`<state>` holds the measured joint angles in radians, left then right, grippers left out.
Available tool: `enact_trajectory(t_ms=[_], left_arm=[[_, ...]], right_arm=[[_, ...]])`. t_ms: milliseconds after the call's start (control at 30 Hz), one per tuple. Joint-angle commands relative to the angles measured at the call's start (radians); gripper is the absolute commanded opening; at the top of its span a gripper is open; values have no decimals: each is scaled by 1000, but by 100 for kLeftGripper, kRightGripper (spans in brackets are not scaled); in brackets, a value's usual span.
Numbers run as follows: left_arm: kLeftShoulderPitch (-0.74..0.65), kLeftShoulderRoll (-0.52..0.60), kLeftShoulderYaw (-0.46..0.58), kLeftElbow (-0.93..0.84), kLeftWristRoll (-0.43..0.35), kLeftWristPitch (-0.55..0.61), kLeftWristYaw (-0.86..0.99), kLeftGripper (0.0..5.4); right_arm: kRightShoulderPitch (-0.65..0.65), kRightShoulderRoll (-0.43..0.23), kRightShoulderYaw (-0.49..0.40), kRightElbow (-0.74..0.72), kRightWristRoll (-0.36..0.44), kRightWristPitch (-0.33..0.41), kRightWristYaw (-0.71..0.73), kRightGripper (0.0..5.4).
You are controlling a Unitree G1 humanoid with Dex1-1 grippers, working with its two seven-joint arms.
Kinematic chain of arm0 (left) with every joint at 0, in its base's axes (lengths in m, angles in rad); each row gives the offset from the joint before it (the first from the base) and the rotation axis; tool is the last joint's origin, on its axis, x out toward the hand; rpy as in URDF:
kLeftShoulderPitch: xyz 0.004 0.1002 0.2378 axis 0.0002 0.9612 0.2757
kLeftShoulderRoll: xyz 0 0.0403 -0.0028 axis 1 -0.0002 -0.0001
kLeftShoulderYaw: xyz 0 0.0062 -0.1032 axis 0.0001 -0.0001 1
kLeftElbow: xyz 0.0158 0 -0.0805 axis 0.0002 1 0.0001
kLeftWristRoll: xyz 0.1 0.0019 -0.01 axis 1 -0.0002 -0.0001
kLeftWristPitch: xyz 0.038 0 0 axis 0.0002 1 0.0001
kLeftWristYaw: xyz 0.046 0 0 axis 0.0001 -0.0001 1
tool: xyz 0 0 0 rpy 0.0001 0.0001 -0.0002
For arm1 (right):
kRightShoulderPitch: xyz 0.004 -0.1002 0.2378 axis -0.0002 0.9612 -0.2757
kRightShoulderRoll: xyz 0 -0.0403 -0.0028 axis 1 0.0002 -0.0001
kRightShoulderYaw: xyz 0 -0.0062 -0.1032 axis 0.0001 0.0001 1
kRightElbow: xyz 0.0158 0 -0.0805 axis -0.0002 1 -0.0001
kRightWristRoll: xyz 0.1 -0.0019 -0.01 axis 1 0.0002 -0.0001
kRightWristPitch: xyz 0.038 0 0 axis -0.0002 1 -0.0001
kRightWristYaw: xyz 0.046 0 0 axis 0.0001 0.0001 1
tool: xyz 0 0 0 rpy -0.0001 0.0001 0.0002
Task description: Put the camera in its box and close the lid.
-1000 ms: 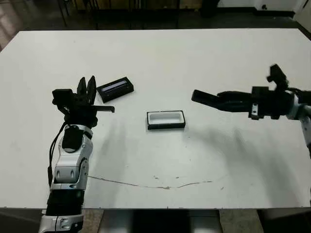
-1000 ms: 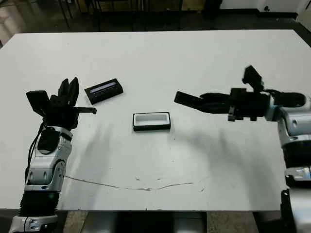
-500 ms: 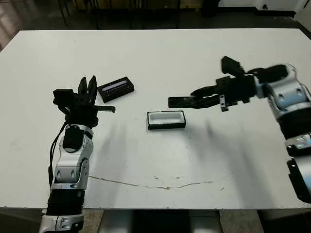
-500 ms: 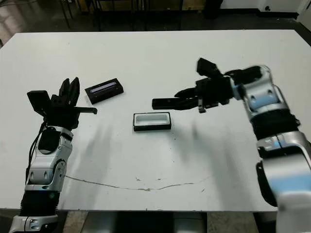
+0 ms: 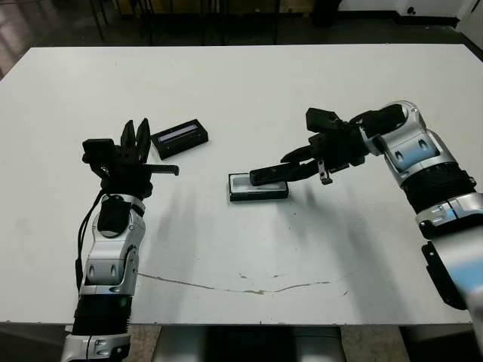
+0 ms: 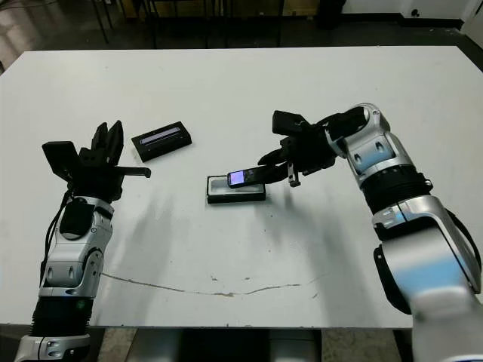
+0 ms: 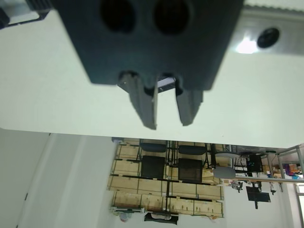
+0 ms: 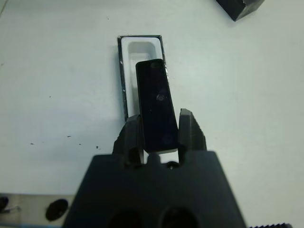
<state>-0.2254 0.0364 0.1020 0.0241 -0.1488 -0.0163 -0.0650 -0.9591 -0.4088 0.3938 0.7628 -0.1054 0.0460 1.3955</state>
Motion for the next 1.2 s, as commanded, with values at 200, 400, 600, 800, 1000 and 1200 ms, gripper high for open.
enact_trajectory(t_ms=[200, 400, 600, 800, 1000, 1200], left_arm=[[26, 0, 0, 14, 5, 2, 2, 0], [27, -1, -6, 16, 12, -6, 7, 0], [29, -6, -10, 13, 18, -5, 20, 0], [33, -3, -13, 11, 22, -7, 22, 0], [32, -2, -9, 22, 17, -18, 14, 0], [36, -3, -10, 16, 19, -14, 18, 0]], right_arm=[[-15, 17, 9, 34, -36, -25, -21, 37], [-18, 35, 13, 32, -39, -10, -17, 37], [-31, 61, 25, 37, -36, 29, 23, 37], [-27, 63, 42, -11, -42, 48, 43, 37], [-27, 59, 58, -40, -56, 71, 45, 37], [-27, 60, 69, -36, -76, 58, 29, 37]])
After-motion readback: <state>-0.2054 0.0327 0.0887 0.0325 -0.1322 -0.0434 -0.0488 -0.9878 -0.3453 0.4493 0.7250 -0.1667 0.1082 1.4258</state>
